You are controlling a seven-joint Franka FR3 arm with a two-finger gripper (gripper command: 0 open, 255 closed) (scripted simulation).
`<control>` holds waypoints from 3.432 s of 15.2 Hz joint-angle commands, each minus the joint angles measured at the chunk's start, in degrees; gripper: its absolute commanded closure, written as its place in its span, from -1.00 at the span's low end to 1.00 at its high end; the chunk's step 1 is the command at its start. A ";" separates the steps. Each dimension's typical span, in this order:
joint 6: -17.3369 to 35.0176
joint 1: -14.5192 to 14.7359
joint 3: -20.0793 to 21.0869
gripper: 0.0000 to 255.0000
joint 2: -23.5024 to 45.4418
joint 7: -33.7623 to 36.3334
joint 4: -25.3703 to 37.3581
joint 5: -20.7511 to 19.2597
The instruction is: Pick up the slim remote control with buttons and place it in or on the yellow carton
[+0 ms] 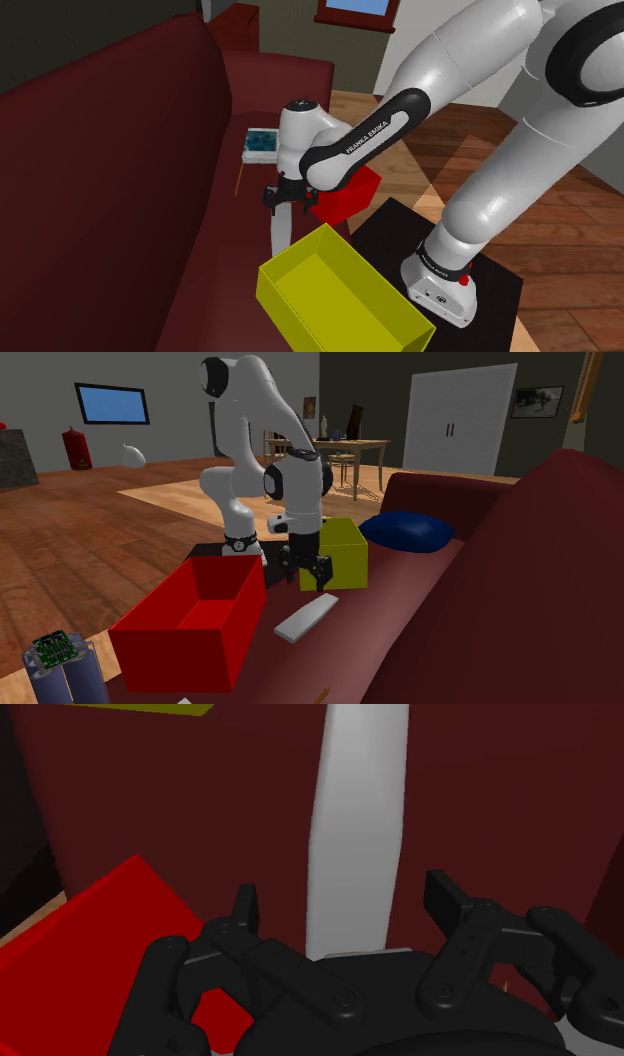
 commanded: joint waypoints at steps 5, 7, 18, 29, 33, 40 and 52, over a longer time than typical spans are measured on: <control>6.16 0.74 -1.46 -1.00 12.25 16.33 3.00 -14.96; 7.51 1.46 -2.61 -1.00 14.14 18.17 3.07 -17.52; 9.17 2.65 -4.37 1.00 16.53 20.48 3.27 -20.75; 7.89 1.67 -2.95 1.00 14.68 18.69 3.10 -18.26; 5.17 0.15 -0.61 1.00 10.87 15.04 2.96 -13.16; -0.20 -0.78 1.32 1.00 4.26 9.18 3.47 -5.01; -10.53 0.21 0.35 1.00 -5.26 2.82 6.21 3.54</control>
